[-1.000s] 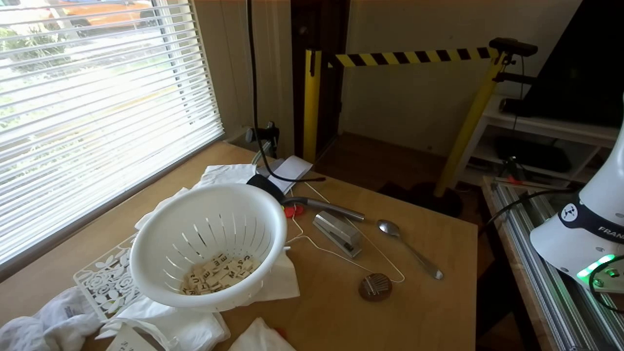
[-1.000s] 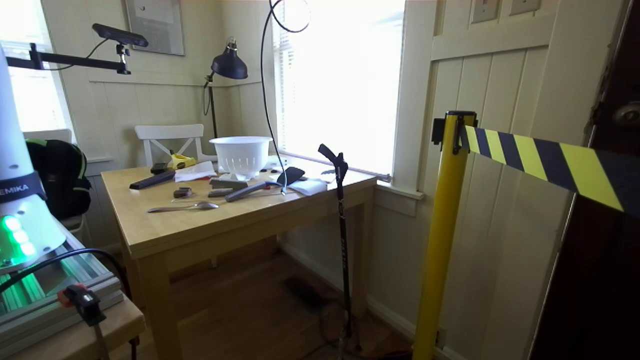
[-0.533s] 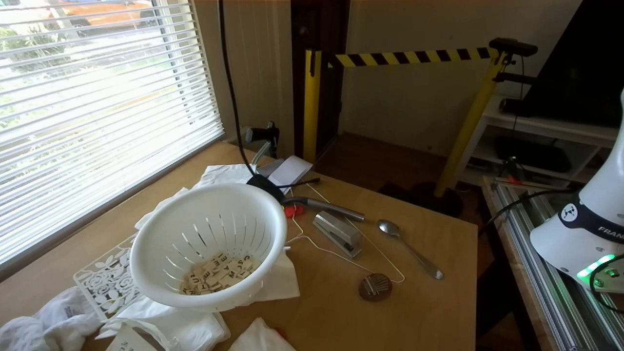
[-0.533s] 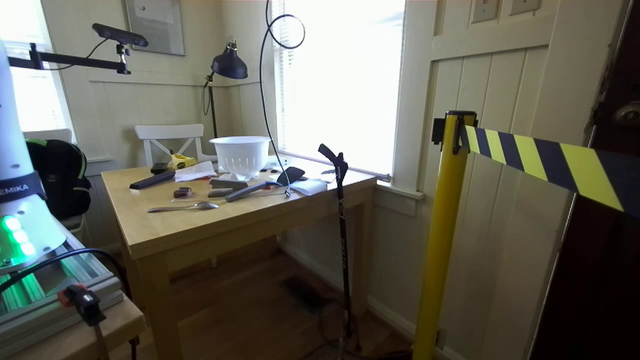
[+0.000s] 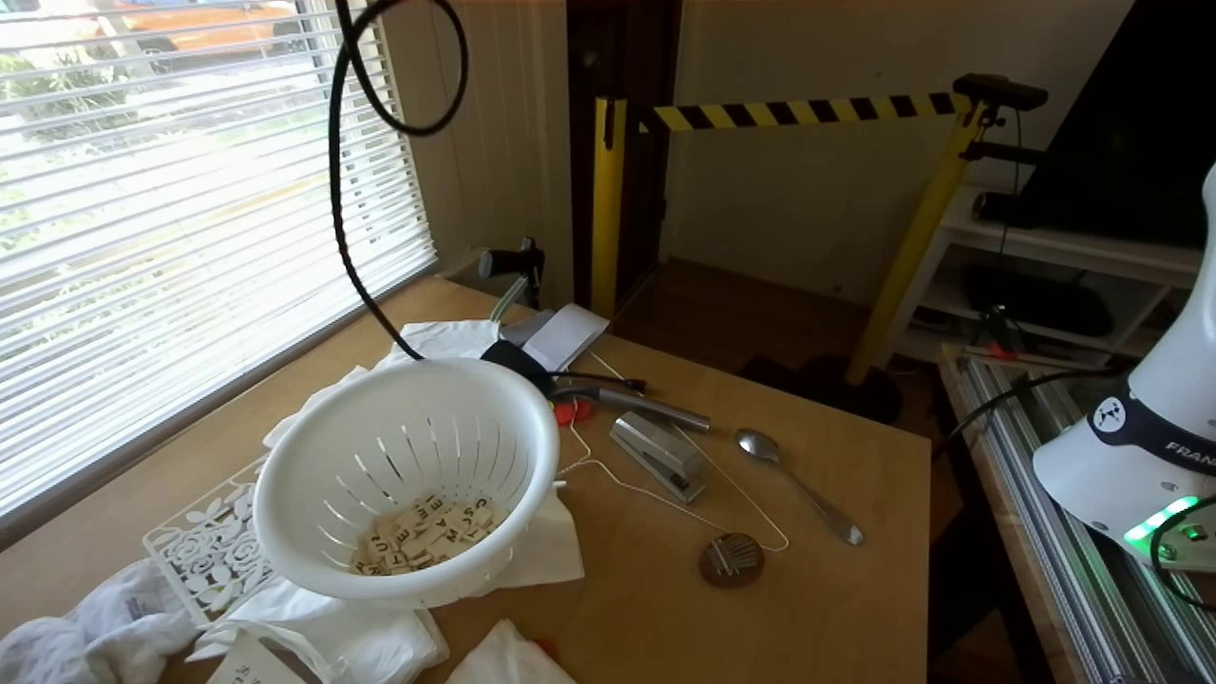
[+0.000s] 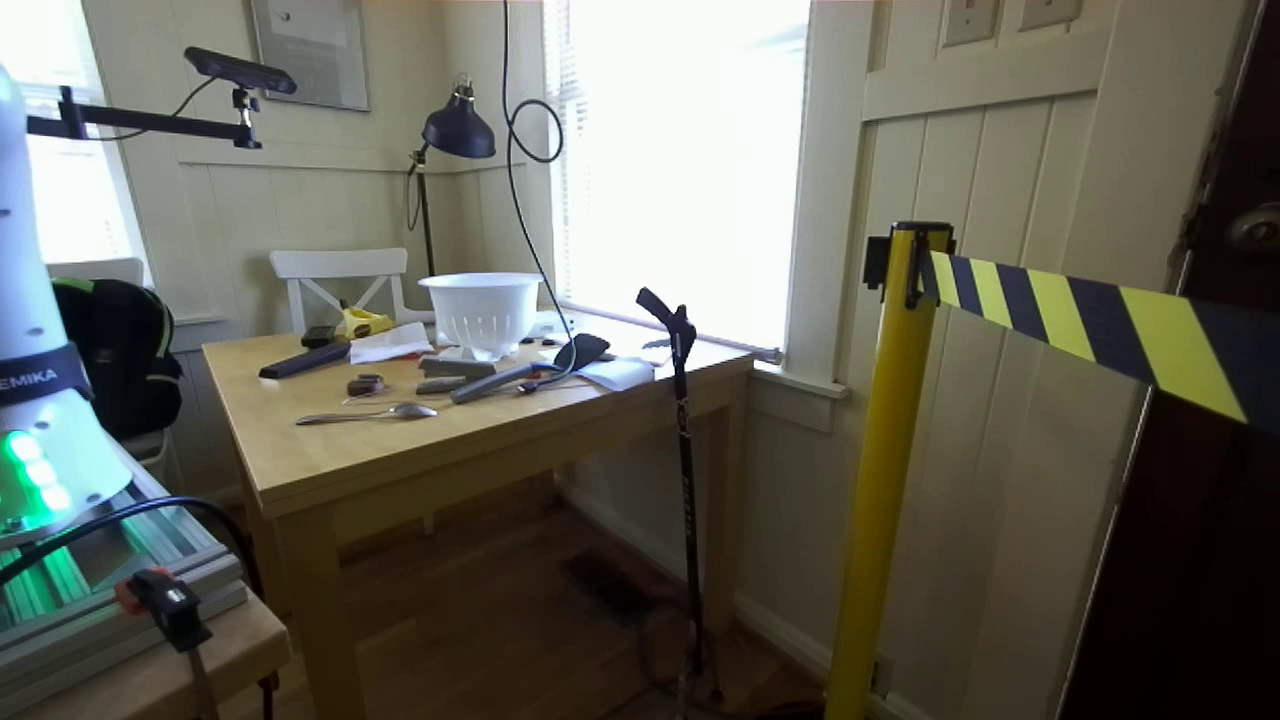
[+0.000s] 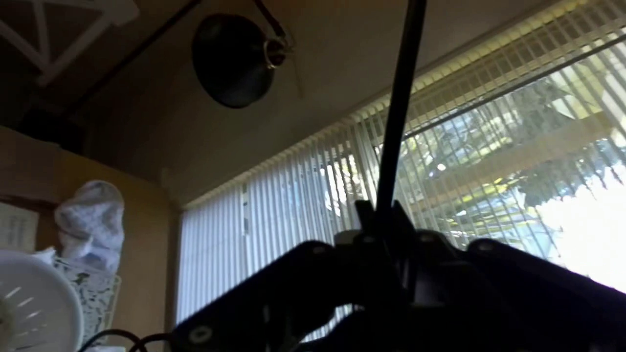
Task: Put the black cable inside the white bowl.
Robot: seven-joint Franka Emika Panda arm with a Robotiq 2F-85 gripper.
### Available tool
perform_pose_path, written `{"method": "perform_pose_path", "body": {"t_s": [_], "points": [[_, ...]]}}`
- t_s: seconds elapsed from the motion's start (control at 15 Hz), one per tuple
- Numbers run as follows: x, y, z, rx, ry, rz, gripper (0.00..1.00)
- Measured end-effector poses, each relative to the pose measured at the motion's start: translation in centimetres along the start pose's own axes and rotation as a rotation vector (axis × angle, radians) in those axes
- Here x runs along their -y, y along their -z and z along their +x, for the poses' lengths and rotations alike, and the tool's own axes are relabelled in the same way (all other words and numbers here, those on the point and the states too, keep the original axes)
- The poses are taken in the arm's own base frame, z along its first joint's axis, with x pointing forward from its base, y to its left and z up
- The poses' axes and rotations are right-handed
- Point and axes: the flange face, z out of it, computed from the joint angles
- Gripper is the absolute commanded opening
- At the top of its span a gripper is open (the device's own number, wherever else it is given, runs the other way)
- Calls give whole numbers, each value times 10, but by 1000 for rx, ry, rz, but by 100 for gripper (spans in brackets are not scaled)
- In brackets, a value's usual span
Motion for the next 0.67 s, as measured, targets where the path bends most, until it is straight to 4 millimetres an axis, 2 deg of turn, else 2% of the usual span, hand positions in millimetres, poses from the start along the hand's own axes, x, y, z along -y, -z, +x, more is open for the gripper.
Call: {"method": "perform_pose_path", "body": {"t_s": [0.4,0.67], "points": [[-69,-52,25,89,-73,-177,2],[-110,-69,33,151,-119,-327,2]]}}
